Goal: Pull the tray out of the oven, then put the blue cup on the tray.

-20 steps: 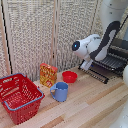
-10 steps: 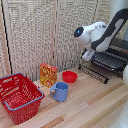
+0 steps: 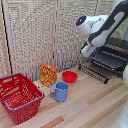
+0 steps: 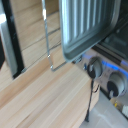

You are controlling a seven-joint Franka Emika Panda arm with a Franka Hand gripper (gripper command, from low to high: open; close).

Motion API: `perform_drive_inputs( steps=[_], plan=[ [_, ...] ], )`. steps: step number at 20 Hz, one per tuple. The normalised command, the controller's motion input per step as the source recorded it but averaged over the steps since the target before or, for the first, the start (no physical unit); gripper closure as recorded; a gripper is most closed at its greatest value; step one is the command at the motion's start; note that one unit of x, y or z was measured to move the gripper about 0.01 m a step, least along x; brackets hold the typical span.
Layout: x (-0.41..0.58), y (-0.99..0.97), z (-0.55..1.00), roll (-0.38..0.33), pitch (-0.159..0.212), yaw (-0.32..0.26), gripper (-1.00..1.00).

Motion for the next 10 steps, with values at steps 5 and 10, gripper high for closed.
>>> perform_drive_inputs(
  steps=[5,10],
  plan=[
    [0.000,0.29,0.33,0.261,-0.001,-0.214,-1.00],
    [0.000,0.32,0.32,0.265,0.000,-0.202,-1.00]
  ],
)
